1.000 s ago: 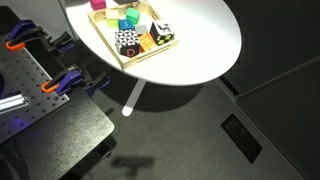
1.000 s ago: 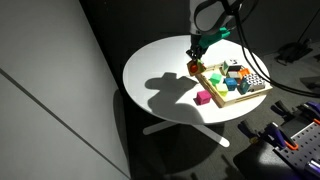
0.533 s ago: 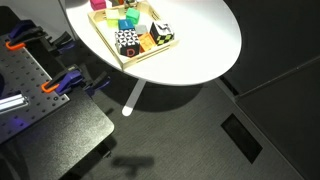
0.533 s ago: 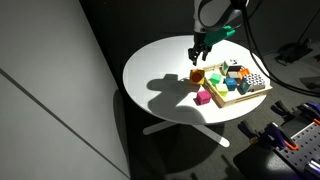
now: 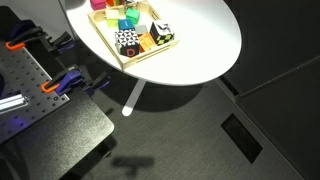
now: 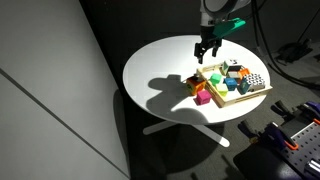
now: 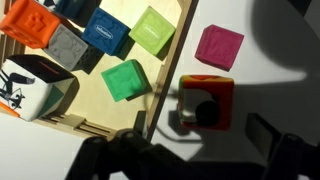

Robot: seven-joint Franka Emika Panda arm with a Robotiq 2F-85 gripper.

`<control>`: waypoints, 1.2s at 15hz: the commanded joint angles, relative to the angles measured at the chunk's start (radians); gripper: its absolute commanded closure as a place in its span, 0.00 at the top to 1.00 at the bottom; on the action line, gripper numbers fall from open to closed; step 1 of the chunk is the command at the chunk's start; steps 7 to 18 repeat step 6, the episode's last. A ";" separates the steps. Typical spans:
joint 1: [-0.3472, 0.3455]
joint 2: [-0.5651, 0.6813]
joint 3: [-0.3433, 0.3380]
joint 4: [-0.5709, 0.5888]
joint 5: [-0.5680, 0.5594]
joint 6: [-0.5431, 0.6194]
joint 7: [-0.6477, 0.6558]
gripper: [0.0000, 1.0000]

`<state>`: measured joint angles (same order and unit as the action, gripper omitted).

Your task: Remove the plush square from the wooden box

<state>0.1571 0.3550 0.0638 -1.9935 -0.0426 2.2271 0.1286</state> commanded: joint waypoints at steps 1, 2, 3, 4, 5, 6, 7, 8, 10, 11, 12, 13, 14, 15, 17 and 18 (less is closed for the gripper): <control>-0.013 -0.047 0.006 -0.015 0.009 -0.094 -0.008 1.00; -0.013 -0.051 0.005 -0.013 0.007 -0.109 -0.004 1.00; -0.013 -0.053 0.005 -0.012 0.007 -0.121 0.000 1.00; -0.013 -0.055 0.004 -0.010 0.005 -0.132 0.001 1.00; -0.008 -0.026 0.006 0.002 -0.002 -0.102 0.003 1.00; -0.009 -0.028 0.006 0.002 -0.002 -0.109 0.002 1.00; -0.009 -0.028 0.006 0.002 -0.002 -0.109 0.002 1.00; -0.009 -0.028 0.006 0.002 -0.002 -0.109 0.002 1.00; -0.009 -0.028 0.006 0.002 -0.002 -0.109 0.002 1.00; -0.009 -0.028 0.006 0.002 -0.002 -0.109 0.002 1.00; -0.009 -0.028 0.006 0.002 -0.002 -0.109 0.002 1.00; -0.009 -0.028 0.006 0.002 -0.002 -0.109 0.002 1.00; -0.009 -0.028 0.006 0.002 -0.002 -0.109 0.002 1.00; -0.009 -0.028 0.006 0.002 -0.002 -0.109 0.002 1.00; -0.009 -0.028 0.006 0.002 -0.002 -0.109 0.002 1.00; -0.009 -0.028 0.006 0.002 -0.002 -0.109 0.002 1.00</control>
